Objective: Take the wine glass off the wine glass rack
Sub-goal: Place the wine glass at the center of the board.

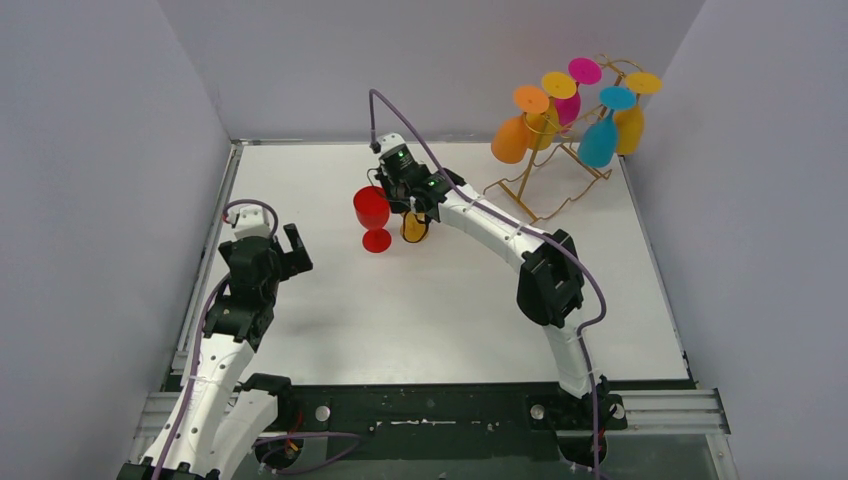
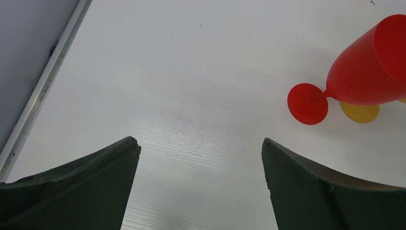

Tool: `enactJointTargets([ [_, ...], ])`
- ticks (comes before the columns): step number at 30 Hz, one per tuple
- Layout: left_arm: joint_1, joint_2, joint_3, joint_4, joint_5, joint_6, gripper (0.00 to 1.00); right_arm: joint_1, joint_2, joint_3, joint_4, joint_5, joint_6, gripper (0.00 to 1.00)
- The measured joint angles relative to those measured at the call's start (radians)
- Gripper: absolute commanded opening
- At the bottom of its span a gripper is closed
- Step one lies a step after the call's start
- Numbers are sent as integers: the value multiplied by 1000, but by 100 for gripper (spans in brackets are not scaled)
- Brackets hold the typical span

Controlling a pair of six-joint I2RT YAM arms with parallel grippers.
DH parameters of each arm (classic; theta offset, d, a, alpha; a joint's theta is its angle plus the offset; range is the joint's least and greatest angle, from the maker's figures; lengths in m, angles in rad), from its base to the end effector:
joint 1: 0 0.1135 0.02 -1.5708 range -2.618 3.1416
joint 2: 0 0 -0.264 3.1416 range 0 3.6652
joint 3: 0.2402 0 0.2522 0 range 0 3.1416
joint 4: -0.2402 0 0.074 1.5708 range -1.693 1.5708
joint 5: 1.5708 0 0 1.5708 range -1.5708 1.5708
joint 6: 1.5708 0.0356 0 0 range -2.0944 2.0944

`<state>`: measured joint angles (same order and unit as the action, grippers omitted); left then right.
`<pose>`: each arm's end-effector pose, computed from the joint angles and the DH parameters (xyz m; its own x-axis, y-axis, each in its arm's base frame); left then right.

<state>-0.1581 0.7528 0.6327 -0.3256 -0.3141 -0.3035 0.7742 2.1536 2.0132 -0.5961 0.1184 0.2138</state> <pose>0.1746 -0.0167 0.2777 -0.3687 -0.2290 -0.9009 -0.2470 0.9585 -0.1426 0.3585 0.3446 0.2856 -0.6033 -0.2953 -0.7408 -0.5154 0.8532 0.0796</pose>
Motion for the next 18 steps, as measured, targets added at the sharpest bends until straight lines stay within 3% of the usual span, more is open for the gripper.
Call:
enactJointTargets([
  [14, 0, 13, 0, 0, 9, 1, 97, 0, 0, 1, -20, 13, -4, 22],
  [18, 0, 17, 0, 0, 15, 1, 97, 0, -2, 8, -34, 16, -8, 31],
])
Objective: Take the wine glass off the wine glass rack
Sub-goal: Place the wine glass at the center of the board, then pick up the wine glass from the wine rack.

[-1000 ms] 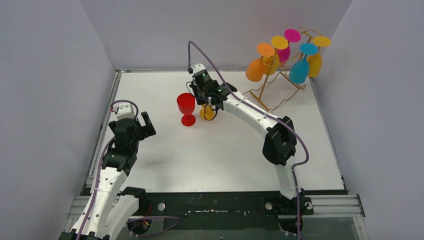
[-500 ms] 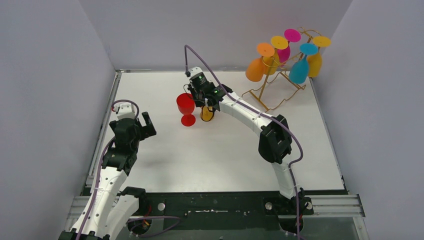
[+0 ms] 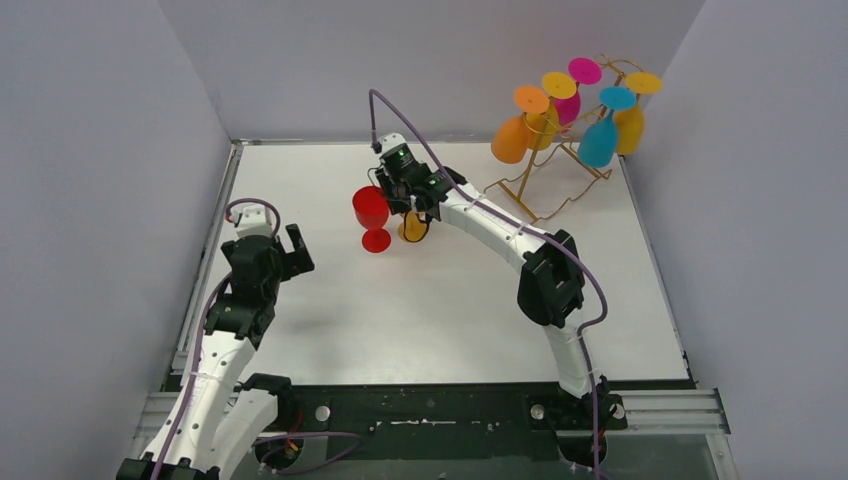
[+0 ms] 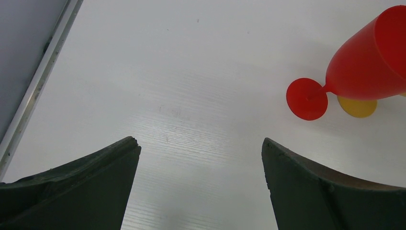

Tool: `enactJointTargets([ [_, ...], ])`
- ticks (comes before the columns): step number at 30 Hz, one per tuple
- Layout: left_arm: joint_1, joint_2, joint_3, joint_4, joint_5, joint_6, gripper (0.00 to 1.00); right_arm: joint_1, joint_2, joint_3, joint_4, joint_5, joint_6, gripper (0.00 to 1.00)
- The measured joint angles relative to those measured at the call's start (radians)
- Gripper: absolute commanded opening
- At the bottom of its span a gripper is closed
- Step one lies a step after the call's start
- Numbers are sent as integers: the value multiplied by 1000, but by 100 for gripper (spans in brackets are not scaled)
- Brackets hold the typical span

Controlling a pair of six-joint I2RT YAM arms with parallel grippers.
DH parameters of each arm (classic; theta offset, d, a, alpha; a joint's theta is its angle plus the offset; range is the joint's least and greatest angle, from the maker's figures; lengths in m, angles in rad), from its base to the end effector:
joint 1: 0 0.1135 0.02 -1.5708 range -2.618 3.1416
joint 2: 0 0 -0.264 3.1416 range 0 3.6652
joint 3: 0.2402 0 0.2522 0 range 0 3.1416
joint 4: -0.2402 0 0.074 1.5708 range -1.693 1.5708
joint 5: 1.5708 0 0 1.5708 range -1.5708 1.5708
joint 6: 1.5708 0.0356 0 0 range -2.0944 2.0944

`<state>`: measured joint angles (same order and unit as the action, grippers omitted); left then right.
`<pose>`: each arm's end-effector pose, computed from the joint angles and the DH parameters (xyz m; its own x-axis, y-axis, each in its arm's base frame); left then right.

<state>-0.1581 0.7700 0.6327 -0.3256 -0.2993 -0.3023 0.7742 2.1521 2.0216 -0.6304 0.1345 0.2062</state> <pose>0.1774 -0.0177 0.2750 -0.3882 -0.2262 -0.8934 -0.2364 0.9614 -0.1407 0.3571 0.3425 0.2864 -0.6102 -0.3129 -0.7278 -0.5092 0.8587 0.0578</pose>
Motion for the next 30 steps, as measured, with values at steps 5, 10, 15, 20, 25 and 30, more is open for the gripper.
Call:
enactJointTargets([
  [5, 0, 6, 0, 0, 8, 0, 97, 0, -8, 19, -10, 1, -10, 37],
  [10, 0, 10, 0, 0, 16, 2, 97, 0, -55, 24, -7, 0, -12, 39],
  [15, 0, 14, 0, 0, 19, 7, 97, 0, -183, -24, 35, 3, -11, 50],
  [20, 0, 16, 0, 0, 23, 10, 97, -1, -373, -152, 100, 11, -11, 51],
  [25, 0, 17, 0, 0, 24, 12, 97, -2, -586, -365, 189, 33, 21, 63],
  [30, 0, 17, 0, 0, 31, 18, 97, -31, -811, -651, 262, 127, 55, 76],
])
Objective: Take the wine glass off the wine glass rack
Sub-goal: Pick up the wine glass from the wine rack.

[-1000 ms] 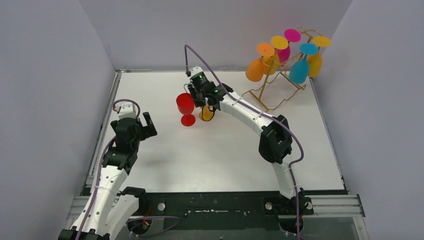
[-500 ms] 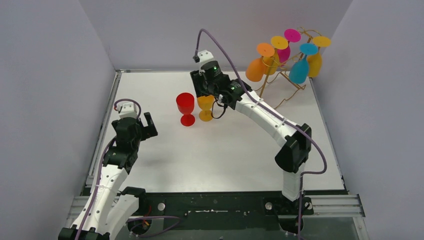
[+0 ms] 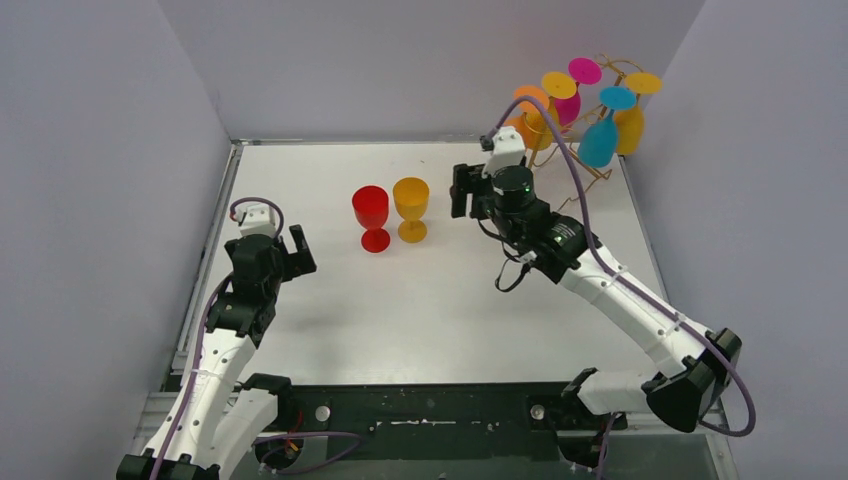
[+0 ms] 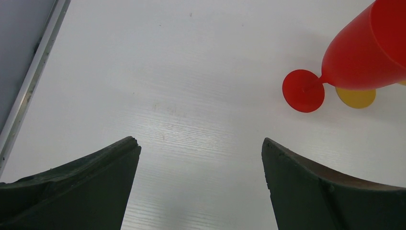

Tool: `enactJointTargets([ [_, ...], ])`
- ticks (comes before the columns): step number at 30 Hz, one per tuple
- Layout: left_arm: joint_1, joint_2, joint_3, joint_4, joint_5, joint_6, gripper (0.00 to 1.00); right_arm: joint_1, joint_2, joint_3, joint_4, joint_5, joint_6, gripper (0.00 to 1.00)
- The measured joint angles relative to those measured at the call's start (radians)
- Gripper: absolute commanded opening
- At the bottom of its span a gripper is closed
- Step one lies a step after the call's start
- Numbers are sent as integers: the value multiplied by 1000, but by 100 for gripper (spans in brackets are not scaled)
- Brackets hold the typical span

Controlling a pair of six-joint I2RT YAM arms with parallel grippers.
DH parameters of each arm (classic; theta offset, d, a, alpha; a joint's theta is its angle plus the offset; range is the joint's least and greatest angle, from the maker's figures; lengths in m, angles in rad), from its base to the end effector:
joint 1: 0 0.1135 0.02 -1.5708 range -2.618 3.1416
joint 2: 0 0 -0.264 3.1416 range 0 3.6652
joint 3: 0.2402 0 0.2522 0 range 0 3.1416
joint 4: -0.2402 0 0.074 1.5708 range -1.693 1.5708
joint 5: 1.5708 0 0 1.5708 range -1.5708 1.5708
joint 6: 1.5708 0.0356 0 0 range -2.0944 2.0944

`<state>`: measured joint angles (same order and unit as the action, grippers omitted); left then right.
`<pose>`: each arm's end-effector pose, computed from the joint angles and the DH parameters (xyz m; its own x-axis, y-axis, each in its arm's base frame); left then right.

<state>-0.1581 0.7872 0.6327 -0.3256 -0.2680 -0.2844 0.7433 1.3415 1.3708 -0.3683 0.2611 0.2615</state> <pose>0.1802 -0.0192 0.2721 -0.4153 -0.2078 -0.8856 -0.2049 0.9699 -0.1315 0.2310 0.1998 0.4017 -0.3592 0.0091 -0.9332 -0.3951 0.9044 0.1609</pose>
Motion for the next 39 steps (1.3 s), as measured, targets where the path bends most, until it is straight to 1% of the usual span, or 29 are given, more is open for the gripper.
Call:
enactJointTargets([
  [3, 0, 0, 0, 0, 8, 0, 97, -73, -87, -126, 29, 38, 28, 81],
  [6, 0, 0, 0, 0, 11, 1, 97, -210, -148, -258, 51, 29, 79, 84],
  [10, 0, -1, 0, 0, 14, 4, 97, -422, -163, -428, 95, -54, 177, 85],
  [13, 0, 0, 0, 0, 14, 4, 97, -551, -161, -539, 119, -128, 253, 86],
  [16, 0, 0, 0, 0, 15, 5, 97, -636, -134, -606, 178, -182, 320, 87],
  [19, 0, 0, 0, 0, 18, 6, 97, -684, -75, -637, 269, -230, 382, 87],
  [21, 0, 0, 0, 0, 18, 6, 97, -722, -16, -652, 364, -289, 437, 87],
  [27, 0, 0, 0, 0, 18, 8, 97, -810, 156, -653, 608, -388, 571, 88],
  [30, 0, 1, 0, 0, 18, 8, 97, -832, 230, -651, 702, -418, 608, 86],
  [33, 0, 2, 0, 0, 18, 8, 97, -835, 301, -638, 792, -470, 625, 81],
  [39, 0, 2, 0, 0, 21, 10, 98, -839, 401, -636, 990, -558, 653, 78],
])
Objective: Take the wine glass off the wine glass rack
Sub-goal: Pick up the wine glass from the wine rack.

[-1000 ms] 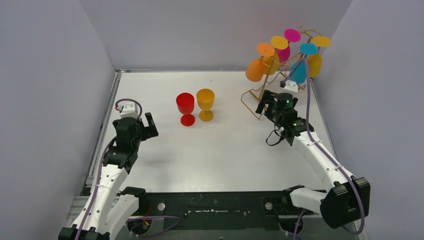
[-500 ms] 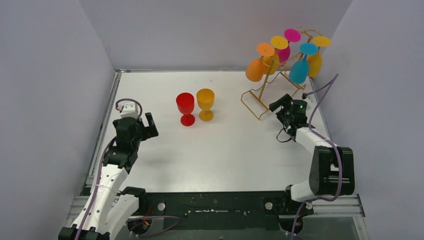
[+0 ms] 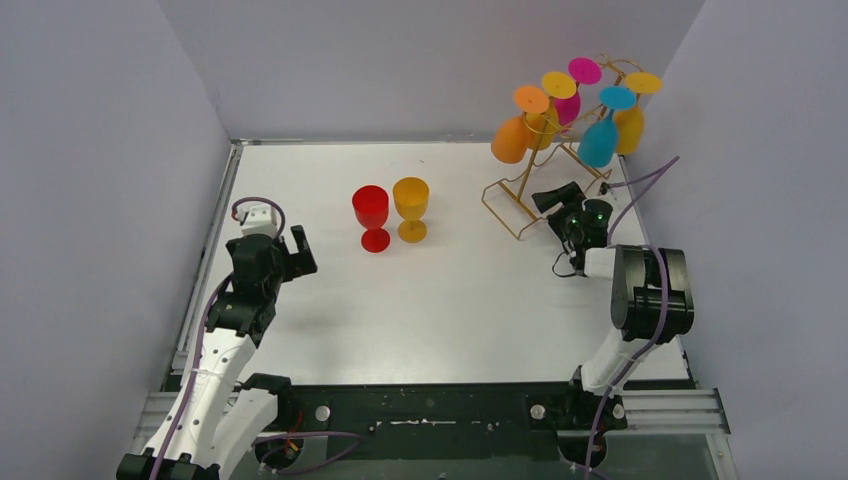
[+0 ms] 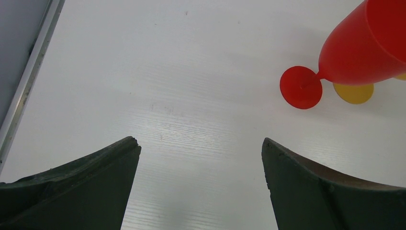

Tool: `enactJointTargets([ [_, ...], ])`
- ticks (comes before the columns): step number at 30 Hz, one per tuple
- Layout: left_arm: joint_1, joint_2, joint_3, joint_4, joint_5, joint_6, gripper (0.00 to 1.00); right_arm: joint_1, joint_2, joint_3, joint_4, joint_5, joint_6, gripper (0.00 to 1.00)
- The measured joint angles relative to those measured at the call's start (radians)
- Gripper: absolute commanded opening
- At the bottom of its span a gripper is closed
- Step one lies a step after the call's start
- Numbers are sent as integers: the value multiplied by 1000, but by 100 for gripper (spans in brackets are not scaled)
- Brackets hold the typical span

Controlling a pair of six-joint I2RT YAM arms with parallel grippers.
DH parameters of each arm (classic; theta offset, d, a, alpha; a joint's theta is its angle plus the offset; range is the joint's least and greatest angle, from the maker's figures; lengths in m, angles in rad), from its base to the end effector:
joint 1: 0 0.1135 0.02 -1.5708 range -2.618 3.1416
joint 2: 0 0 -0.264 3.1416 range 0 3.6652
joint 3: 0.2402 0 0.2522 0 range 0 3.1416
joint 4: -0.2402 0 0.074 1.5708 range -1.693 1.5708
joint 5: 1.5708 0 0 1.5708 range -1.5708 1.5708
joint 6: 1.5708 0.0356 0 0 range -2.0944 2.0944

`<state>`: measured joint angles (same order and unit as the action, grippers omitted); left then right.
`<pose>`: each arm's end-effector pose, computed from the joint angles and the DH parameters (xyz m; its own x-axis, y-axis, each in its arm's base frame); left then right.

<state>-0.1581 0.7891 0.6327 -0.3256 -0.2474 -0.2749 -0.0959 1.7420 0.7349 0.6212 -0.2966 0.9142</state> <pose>0.1806 -0.0200 0.2717 -0.4239 -0.1989 -0.8836 -0.1836 0.9742 -0.1313 0.3461 -0.0228 0.1580 -0.3696 0.7966 -0.4784 0.1881 0.5684 0.8010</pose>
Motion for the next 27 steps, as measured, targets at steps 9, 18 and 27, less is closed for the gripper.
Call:
enactJointTargets([
  [9, -3, 0, 0, 0, 13, 6, 97, -7, 130, 69, 142, -79, 6, 77],
  [18, -3, 4, 0, 0, 16, 8, 97, 3, 153, 111, 96, -111, -31, 74],
  [27, -4, 8, 0, 1, 21, 9, 98, 23, 144, 110, 60, -108, -46, 74],
])
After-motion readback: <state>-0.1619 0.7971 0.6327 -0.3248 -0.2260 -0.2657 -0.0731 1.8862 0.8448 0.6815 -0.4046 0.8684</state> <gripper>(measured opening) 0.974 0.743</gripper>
